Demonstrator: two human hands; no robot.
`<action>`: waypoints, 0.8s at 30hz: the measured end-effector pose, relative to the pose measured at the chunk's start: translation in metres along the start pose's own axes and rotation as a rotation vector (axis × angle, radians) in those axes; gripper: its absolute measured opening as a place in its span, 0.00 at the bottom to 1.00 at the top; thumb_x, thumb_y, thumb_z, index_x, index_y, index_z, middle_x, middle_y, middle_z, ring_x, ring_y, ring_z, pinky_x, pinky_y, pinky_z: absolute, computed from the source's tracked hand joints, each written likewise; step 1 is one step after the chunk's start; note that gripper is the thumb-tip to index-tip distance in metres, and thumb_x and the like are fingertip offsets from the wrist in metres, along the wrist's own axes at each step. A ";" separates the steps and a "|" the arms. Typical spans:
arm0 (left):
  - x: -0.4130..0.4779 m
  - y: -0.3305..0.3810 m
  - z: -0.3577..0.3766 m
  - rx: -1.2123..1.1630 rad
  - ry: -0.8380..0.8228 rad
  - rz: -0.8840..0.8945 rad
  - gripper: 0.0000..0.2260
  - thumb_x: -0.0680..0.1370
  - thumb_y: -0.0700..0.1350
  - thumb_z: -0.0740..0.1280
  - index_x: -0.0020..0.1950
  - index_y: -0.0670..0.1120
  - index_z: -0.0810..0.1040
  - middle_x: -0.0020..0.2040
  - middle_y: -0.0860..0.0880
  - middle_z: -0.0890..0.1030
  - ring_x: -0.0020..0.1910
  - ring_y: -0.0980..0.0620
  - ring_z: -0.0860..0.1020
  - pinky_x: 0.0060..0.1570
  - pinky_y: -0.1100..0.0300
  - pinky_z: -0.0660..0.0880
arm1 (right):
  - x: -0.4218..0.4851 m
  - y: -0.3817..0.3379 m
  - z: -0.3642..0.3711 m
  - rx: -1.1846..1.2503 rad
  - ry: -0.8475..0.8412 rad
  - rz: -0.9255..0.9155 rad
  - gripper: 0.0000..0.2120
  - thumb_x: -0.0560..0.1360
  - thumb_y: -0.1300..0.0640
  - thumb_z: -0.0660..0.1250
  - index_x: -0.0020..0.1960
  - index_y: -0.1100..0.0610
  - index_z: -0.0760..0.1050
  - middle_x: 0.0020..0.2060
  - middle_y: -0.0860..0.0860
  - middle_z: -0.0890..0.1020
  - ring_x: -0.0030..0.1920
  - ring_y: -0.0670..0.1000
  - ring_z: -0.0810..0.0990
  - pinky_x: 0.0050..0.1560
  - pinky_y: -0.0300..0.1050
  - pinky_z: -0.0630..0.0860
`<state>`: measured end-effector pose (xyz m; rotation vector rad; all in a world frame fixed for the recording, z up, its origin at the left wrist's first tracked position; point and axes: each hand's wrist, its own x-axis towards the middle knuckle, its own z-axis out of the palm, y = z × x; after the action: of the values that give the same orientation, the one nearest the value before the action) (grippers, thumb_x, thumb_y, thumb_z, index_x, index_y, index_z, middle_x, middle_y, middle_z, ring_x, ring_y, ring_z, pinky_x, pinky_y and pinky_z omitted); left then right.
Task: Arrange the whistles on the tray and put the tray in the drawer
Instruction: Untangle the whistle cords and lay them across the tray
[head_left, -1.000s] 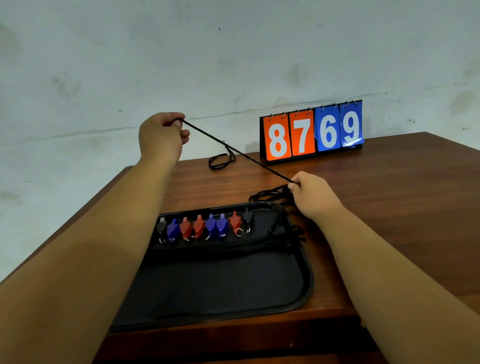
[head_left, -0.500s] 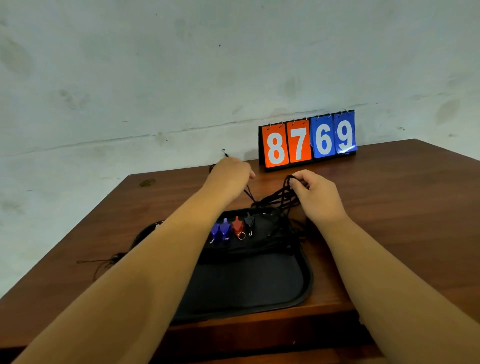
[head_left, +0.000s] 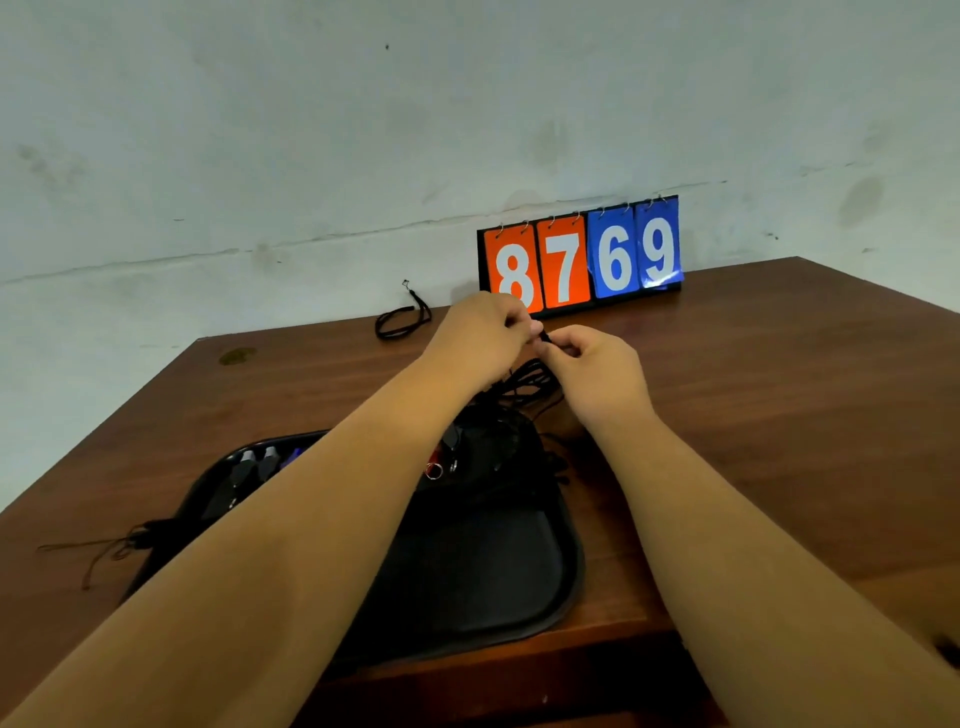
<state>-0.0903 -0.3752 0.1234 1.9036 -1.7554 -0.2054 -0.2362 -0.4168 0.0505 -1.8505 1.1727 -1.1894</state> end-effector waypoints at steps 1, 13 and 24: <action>0.001 -0.001 0.000 -0.013 0.026 0.009 0.08 0.87 0.52 0.66 0.54 0.51 0.84 0.55 0.50 0.83 0.53 0.52 0.81 0.46 0.63 0.71 | 0.001 0.000 0.002 -0.019 -0.004 -0.013 0.06 0.85 0.50 0.71 0.57 0.48 0.86 0.47 0.43 0.86 0.50 0.41 0.82 0.47 0.36 0.73; -0.001 -0.020 -0.022 -0.097 0.184 -0.002 0.08 0.87 0.50 0.67 0.54 0.49 0.84 0.54 0.51 0.82 0.54 0.51 0.78 0.53 0.58 0.70 | -0.005 -0.006 0.005 0.105 -0.109 -0.015 0.11 0.87 0.49 0.65 0.64 0.49 0.83 0.53 0.44 0.85 0.56 0.44 0.81 0.50 0.37 0.73; -0.005 -0.025 -0.027 -0.162 0.210 -0.042 0.09 0.86 0.52 0.69 0.55 0.48 0.86 0.54 0.52 0.84 0.55 0.52 0.79 0.54 0.58 0.70 | -0.013 -0.014 0.002 0.250 -0.172 0.031 0.08 0.83 0.52 0.73 0.54 0.53 0.75 0.50 0.48 0.85 0.48 0.43 0.84 0.45 0.37 0.77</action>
<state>-0.0566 -0.3625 0.1331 1.7775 -1.5152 -0.1517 -0.2319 -0.3992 0.0570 -1.7020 0.9112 -1.0821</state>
